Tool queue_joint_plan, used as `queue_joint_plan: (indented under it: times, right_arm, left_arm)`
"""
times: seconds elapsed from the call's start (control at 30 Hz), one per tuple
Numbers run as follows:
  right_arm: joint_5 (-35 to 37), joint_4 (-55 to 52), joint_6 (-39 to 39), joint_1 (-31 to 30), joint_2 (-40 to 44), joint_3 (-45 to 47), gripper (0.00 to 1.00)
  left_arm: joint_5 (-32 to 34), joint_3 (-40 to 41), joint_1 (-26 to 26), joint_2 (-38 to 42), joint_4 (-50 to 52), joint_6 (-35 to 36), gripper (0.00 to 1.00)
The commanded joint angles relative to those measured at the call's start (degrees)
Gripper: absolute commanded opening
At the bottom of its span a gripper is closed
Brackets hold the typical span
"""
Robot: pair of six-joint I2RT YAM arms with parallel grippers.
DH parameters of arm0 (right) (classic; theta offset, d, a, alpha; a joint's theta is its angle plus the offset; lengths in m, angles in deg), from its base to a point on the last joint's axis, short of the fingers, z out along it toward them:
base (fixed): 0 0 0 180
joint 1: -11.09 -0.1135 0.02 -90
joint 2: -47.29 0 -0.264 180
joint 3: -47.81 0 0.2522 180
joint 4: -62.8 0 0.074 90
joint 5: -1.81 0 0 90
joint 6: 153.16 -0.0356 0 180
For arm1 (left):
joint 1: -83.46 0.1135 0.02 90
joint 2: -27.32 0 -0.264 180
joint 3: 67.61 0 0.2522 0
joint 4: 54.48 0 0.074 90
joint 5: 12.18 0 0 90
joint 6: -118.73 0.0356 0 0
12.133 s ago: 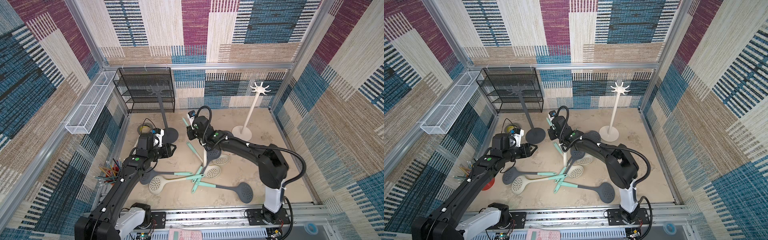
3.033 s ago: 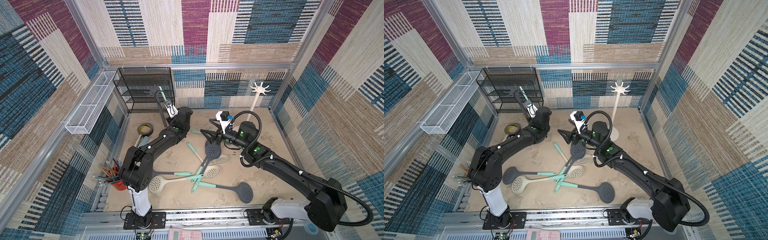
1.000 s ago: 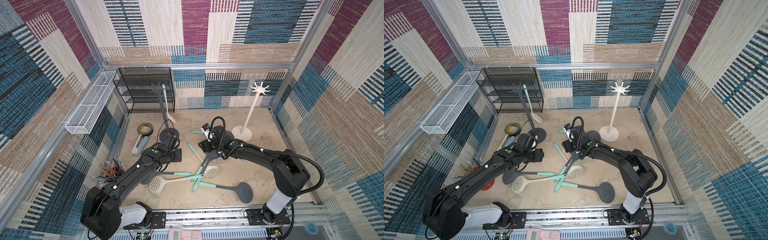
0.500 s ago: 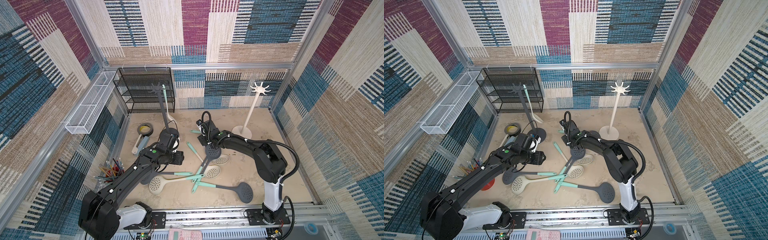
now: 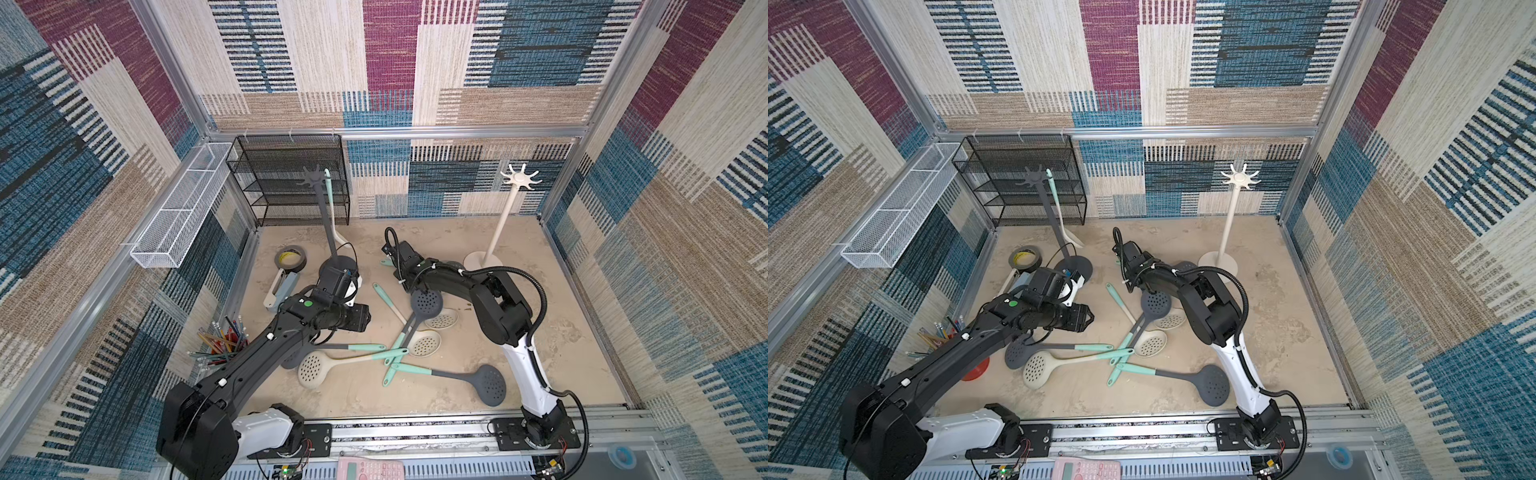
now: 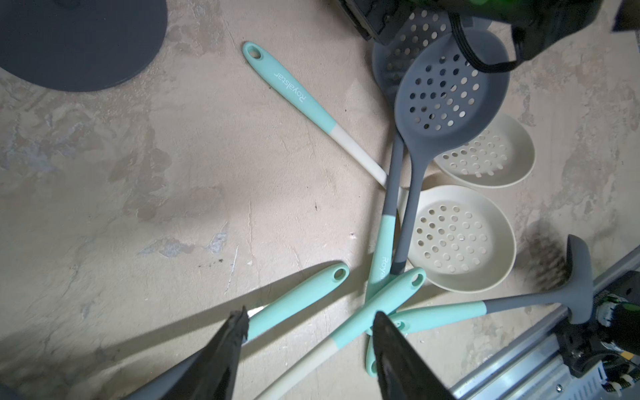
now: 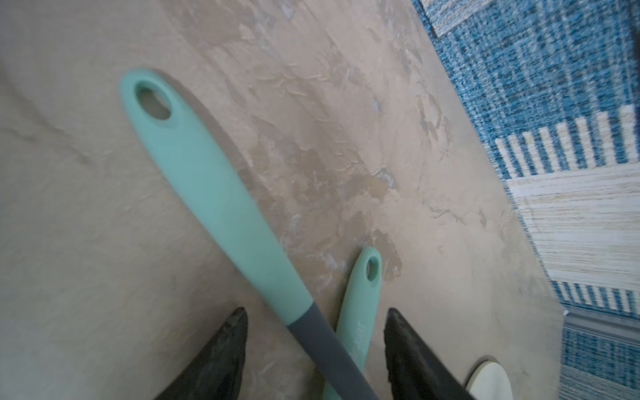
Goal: Hang the skimmer on the kitchen utensil rack
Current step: Pick up the skimmer from the center of the board.
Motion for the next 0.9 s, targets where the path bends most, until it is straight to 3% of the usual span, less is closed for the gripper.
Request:
queue_joint_plan:
  times: [0.0, 0.27, 0.6, 0.87]
  right_arm:
    - [4.25, -0.56, 5.39, 0.14, -2.54, -1.66, 0.64]
    - [6.75, -0.73, 12.91, 0.15, -6.82, -4.88, 0.57]
    - [4.3, -0.97, 15.0, 0.14, -5.12, -6.37, 0.2]
    - [4.64, 1.58, 15.14, 0.12, 0.54, -4.68, 0.11]
  left_arm:
    - [0.6, 0.17, 0.05, 0.48, -0.03, 1.25, 0.61]
    - [0.92, 0.22, 0.17, 2.58, 0.21, 1.51, 0.61]
    - [-0.25, 0.26, 0.14, 5.66, 0.94, 2.58, 0.61]
    - [-1.1, 0.43, 0.1, 7.03, 0.1, 3.13, 0.61]
